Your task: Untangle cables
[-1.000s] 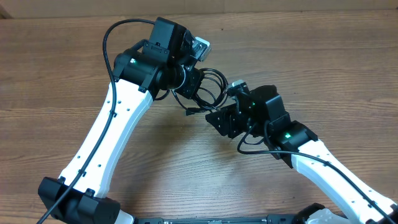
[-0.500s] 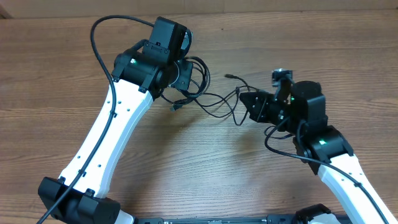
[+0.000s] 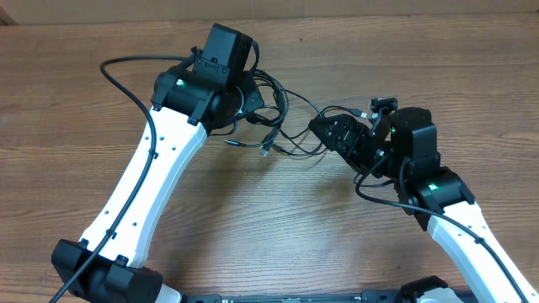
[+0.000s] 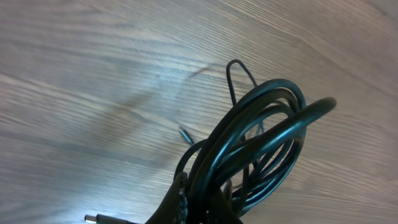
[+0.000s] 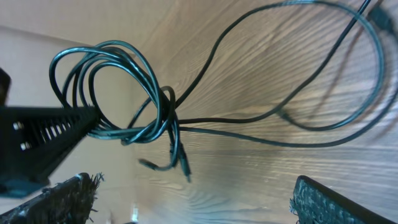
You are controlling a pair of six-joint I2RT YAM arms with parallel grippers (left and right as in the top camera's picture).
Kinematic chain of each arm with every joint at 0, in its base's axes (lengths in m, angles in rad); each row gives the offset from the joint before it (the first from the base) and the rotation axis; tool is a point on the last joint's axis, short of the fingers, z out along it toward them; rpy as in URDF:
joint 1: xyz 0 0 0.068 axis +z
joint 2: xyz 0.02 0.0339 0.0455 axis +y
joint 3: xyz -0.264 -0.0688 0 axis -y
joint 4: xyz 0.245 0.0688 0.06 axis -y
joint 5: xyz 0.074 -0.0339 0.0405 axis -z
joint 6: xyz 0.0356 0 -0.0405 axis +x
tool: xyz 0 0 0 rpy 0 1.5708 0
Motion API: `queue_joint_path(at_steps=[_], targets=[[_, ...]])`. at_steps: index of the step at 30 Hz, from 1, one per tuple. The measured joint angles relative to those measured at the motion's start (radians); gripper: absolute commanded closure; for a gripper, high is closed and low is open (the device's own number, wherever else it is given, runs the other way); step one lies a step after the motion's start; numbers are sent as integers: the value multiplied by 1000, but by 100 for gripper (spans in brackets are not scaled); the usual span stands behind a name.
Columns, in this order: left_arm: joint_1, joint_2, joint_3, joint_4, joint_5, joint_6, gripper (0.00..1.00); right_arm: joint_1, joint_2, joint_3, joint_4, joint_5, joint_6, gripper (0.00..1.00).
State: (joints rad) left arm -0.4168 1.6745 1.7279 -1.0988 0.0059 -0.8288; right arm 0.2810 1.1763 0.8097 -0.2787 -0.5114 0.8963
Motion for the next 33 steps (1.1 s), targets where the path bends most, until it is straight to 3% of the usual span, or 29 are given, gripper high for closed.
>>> queue_joint_path(at_steps=[5, 8, 14, 17, 20, 21, 23, 28, 33], targets=[[0, 0, 0, 1, 122, -25, 96, 11, 87, 0, 103, -13, 108, 11], [0, 0, 0, 3, 201, 66, 96, 42, 143, 0, 194, -10, 64, 21], [0, 0, 0, 0, 322, 312, 96, 75, 216, 0, 280, -29, -6, 66], [0, 0, 1, -46, 344, 417, 96, 75, 216, 1, 368, -80, -21, 96], [5, 0, 1, -61, 347, 464, 91, 75, 218, 1, 399, -115, -30, 96], [6, 0, 1, -61, 347, 470, 80, 75, 218, 1, 399, -121, -22, 96], [6, 0, 1, -61, 345, 489, 45, 74, 218, 1, 399, -130, 13, 96], [6, 0, 1, -72, 346, 469, 38, 74, 218, 1, 390, -108, 117, 96], [6, 0, 1, -128, 346, 348, 50, 74, 218, 1, 389, -54, 180, 96]])
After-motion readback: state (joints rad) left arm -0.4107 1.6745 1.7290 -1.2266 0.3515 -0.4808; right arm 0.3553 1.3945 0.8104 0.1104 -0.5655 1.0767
